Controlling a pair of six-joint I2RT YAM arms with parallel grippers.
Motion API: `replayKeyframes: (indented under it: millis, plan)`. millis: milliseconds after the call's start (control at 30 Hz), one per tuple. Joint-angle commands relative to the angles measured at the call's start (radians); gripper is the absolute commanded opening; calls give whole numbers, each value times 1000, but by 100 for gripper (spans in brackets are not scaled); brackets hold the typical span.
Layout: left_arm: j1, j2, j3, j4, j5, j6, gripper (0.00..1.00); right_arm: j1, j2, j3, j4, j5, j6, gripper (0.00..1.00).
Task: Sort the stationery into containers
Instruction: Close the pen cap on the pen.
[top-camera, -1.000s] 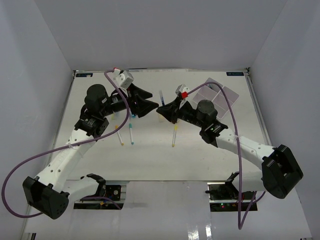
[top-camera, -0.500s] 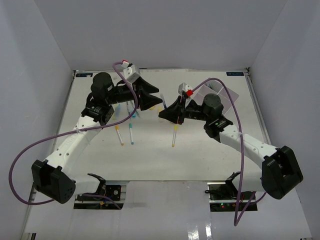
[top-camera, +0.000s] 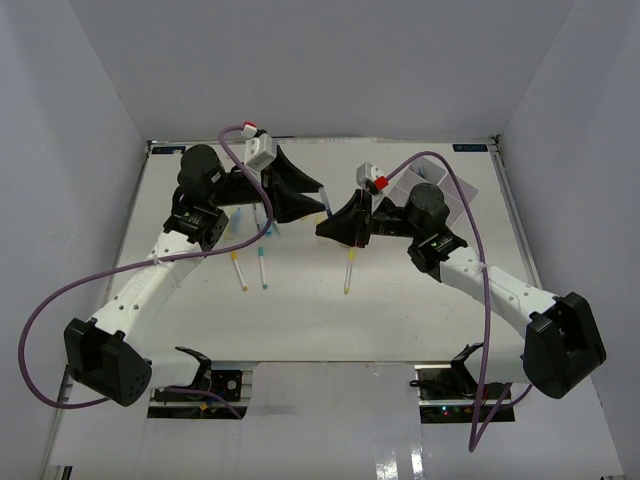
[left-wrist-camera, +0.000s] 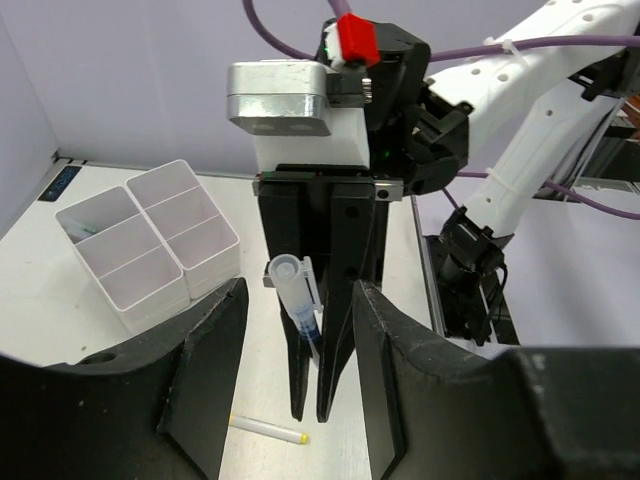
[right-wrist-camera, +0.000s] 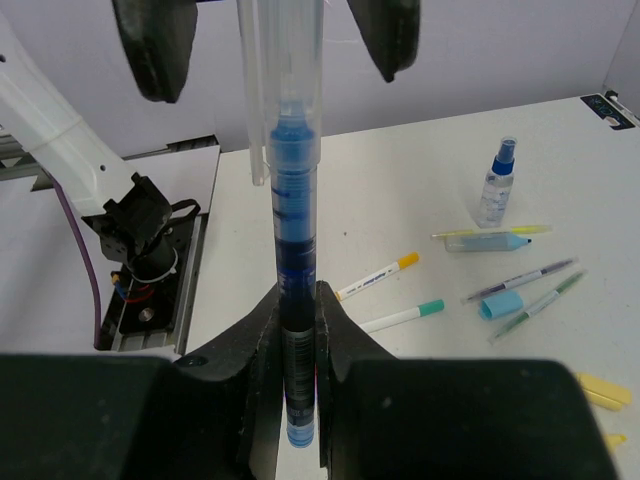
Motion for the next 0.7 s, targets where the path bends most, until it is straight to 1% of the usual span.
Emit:
replayKeyframes:
  millis: [0, 167, 200, 333, 667]
  plan:
    - [5, -3, 18, 66, 101, -34, 57, -4, 2, 51, 41, -30, 18, 8]
    - [5, 14, 24, 106, 154, -68, 56, -2, 6, 57, 47, -40, 27, 8]
    - [5, 20, 26, 111, 159, -74, 53, -4, 6, 57, 52, -42, 30, 8]
    - [5, 35, 29, 151, 186, -107, 49, -4, 9, 54, 65, -54, 43, 8]
    - [5, 67, 50, 243, 225, -181, 47, -4, 17, 54, 69, -77, 46, 8]
